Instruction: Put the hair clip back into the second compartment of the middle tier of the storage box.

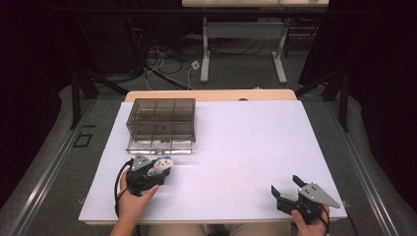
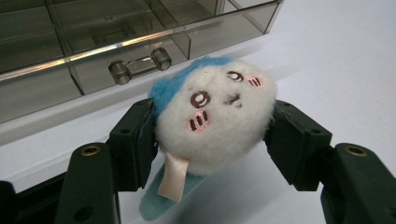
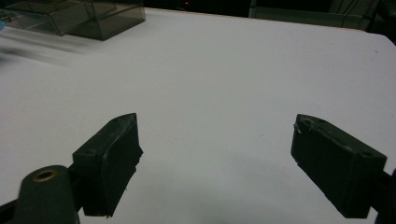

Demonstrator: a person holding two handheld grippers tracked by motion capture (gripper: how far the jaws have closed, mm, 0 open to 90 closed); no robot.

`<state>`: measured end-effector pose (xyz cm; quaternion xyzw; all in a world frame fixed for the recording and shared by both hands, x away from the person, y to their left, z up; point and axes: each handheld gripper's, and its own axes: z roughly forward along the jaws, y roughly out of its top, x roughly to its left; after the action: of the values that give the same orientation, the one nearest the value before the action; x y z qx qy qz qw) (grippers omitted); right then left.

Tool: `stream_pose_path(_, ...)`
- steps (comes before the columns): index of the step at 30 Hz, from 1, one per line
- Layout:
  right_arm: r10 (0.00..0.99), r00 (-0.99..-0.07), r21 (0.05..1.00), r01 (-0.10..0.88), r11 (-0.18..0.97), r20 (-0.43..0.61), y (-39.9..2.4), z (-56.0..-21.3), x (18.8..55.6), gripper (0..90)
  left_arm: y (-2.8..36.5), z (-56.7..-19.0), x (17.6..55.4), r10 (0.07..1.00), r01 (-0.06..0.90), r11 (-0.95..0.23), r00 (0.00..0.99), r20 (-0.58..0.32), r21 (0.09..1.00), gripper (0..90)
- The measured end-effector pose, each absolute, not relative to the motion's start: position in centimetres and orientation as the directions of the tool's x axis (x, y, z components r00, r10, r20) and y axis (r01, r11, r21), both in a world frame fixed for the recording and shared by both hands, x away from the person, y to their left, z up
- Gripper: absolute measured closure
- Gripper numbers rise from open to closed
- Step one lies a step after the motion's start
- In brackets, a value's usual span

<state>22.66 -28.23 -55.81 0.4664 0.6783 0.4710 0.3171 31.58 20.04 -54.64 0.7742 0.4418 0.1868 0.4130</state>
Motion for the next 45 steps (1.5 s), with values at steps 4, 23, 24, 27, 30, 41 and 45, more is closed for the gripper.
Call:
stream_pose_path(4,0.930,-0.368,0.936,0.332,0.120,0.011,-28.2,-55.8,22.7,14.9,20.0,-54.7,31.4,0.835,0.512,-0.267,0.546,-0.068,0.817,36.7)
stream_pose_path(23,0.929,-0.371,0.937,0.328,0.118,0.013,-28.2,-55.9,22.7,14.9,20.1,-54.4,30.8,0.833,0.454,-0.244,0.551,-0.055,0.857,37.0)
stream_pose_path(24,0.928,-0.371,0.937,0.329,0.118,0.014,-28.1,-55.9,22.7,14.9,20.2,-54.4,30.8,0.833,0.454,-0.240,0.550,-0.057,0.858,37.0)
stream_pose_path(27,0.928,-0.373,0.937,0.328,0.121,0.010,-28.2,-55.9,22.7,14.9,20.3,-54.4,30.8,0.838,0.451,-0.239,0.544,-0.052,0.860,37.0)
stream_pose_path(30,0.928,-0.374,0.935,0.332,0.123,0.011,-28.1,-55.9,22.7,14.9,20.4,-54.3,30.8,0.837,0.446,-0.234,0.544,-0.054,0.864,37.0)
stream_pose_path(41,0.927,-0.376,0.935,0.328,0.132,0.001,-28.2,-55.9,22.7,14.9,20.7,-53.8,30.7,0.842,0.425,-0.214,0.537,-0.055,0.879,37.0)
stream_pose_path(45,0.927,-0.374,0.935,0.329,0.133,0.000,-28.1,-55.9,22.7,14.9,20.9,-53.6,30.7,0.848,0.428,-0.205,0.526,-0.059,0.880,37.0)
